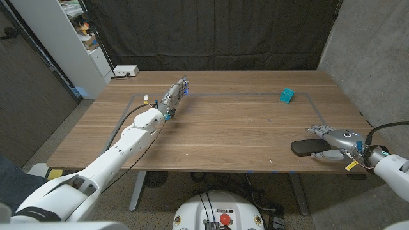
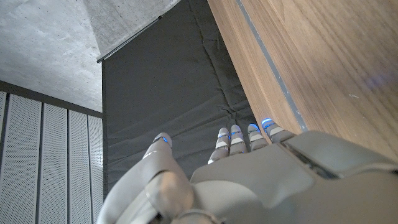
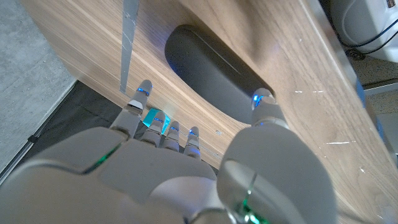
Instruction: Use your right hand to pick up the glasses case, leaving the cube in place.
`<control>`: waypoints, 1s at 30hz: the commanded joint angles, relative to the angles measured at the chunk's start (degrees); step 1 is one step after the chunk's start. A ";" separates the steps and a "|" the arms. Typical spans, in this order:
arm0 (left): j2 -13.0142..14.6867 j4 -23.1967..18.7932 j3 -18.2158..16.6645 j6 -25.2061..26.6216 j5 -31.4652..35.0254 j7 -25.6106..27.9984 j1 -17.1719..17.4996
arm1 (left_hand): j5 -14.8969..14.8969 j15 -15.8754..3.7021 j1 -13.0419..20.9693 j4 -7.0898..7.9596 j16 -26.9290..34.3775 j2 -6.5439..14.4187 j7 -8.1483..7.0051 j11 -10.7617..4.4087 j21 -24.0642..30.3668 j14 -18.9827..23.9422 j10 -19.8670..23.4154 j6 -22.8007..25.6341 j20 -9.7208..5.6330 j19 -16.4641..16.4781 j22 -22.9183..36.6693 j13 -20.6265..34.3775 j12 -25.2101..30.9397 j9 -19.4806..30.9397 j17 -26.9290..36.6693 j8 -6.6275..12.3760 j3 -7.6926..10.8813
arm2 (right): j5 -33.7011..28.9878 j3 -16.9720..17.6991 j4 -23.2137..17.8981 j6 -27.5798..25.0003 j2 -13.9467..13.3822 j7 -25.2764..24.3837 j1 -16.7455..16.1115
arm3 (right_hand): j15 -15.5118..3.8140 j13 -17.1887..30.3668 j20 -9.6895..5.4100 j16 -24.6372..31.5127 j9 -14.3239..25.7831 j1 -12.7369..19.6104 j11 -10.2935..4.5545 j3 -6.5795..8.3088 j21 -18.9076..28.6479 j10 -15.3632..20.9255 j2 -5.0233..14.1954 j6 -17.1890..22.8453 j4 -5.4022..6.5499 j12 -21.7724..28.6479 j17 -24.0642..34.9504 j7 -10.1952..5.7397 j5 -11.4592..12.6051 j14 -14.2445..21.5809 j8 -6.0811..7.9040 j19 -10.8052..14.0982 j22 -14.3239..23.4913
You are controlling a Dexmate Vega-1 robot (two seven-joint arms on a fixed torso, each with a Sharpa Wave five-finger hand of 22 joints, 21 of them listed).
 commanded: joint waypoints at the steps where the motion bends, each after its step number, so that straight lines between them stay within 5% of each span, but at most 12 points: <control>1: -0.42 0.83 0.17 -0.09 0.11 -0.12 -0.47 | -0.37 0.13 0.14 -0.39 0.25 0.47 -0.01 0.08 0.22 -0.08 0.14 0.39 0.17 -0.40 0.34 0.16 0.16 0.17 0.32 0.20 0.05 | 0.84 -1.39 1.43 -1.11 -1.66 0.20 0.63 | -0.19 0.19 0.03 0.66 0.16 0.88 -0.19 0.27 0.26 0.57 0.11 0.08 0.35 0.52 0.08 -0.13 0.54 0.46 0.28 0.75 0.12; 25: -1.13 2.22 0.16 -0.65 -0.32 -0.56 -0.51 | -0.37 0.07 0.09 -0.48 0.26 0.51 -0.01 0.03 0.26 -0.03 0.10 0.49 0.22 -0.42 0.34 0.16 0.12 0.17 0.32 0.18 0.01 | 3.51 -1.12 2.16 -1.00 -4.73 3.98 0.28 | -1.05 0.19 -0.95 1.99 0.19 2.29 -0.49 0.21 1.23 5.09 -0.15 5.18 0.84 2.04 0.17 -0.91 1.46 4.13 2.05 5.73 0.06; 30: -1.44 2.90 0.19 -0.90 -0.45 -0.74 -0.54 | -0.37 0.06 0.07 -0.49 0.26 0.52 0.01 0.03 0.25 -0.04 0.14 0.50 0.24 -0.44 0.34 0.17 0.14 0.17 0.32 0.18 0.00 | 3.56 -1.27 2.50 -0.62 -4.99 4.01 0.94 | -1.92 0.21 -0.70 2.65 0.20 2.80 -0.63 0.24 1.66 6.81 0.01 7.60 1.06 2.43 0.21 -1.17 1.71 6.27 2.63 8.50 0.06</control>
